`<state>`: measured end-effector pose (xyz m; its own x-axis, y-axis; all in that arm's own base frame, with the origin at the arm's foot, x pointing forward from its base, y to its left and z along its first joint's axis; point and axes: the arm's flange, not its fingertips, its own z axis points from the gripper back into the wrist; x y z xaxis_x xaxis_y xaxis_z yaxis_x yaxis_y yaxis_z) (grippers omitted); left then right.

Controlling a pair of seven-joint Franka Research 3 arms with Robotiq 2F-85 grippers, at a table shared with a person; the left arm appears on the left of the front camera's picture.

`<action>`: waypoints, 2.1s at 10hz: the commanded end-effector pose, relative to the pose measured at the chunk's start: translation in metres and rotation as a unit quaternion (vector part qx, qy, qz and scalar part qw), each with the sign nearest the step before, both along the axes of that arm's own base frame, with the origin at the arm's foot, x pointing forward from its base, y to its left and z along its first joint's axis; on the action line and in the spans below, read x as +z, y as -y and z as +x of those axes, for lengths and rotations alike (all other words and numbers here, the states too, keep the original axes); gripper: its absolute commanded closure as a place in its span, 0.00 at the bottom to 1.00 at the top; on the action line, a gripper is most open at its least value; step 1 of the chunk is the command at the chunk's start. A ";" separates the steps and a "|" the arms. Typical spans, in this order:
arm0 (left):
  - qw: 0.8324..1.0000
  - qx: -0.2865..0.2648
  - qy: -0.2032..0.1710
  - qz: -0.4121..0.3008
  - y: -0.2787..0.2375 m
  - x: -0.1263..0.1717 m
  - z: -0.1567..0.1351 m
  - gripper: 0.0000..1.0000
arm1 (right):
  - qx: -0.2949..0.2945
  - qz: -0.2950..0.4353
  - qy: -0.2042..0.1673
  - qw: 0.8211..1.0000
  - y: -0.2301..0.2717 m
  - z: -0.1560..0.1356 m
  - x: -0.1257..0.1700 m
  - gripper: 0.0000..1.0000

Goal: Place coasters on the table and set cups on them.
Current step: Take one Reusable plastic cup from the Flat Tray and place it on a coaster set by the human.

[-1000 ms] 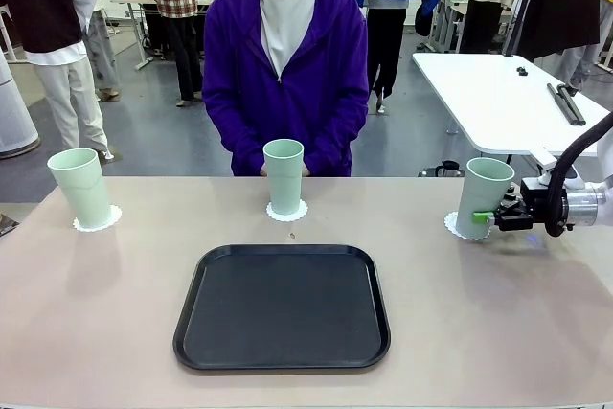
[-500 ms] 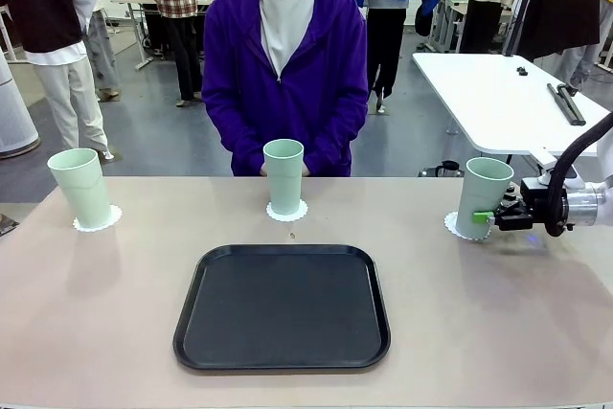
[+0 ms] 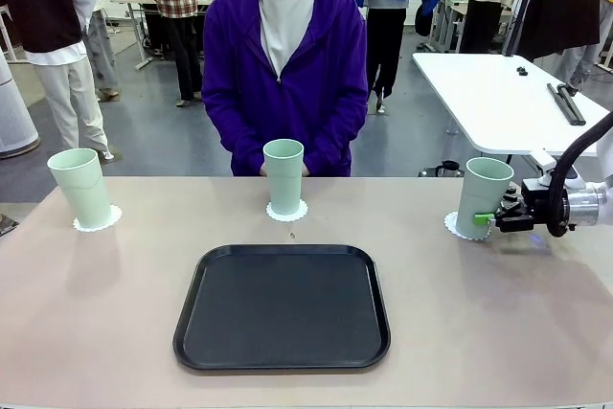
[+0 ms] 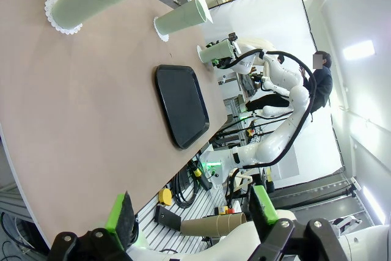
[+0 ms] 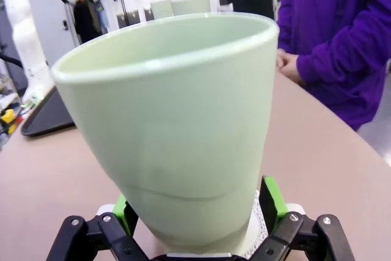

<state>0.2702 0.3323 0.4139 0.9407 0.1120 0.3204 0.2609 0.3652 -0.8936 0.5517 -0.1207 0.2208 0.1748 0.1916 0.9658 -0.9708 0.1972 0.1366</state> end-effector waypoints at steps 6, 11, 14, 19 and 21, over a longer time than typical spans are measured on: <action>1.000 0.001 0.002 -0.002 -0.001 0.002 -0.002 0.00 | -0.027 -0.142 -0.037 0.989 0.027 -0.014 0.020 0.00; 1.000 0.001 0.002 -0.002 -0.001 0.002 -0.002 0.00 | -0.086 -0.247 -0.101 0.960 0.040 -0.086 0.100 0.00; 1.000 0.001 0.002 -0.002 -0.001 0.002 -0.002 0.00 | -0.134 -0.253 -0.161 0.944 0.004 -0.129 0.176 0.00; 1.000 0.001 0.002 -0.002 -0.001 0.002 -0.002 0.00 | -0.236 -0.424 -0.194 0.853 -0.076 -0.196 0.265 0.00; 1.000 0.001 0.002 -0.002 -0.001 0.002 -0.002 0.00 | -0.268 -0.467 -0.183 0.822 -0.111 -0.211 0.291 0.00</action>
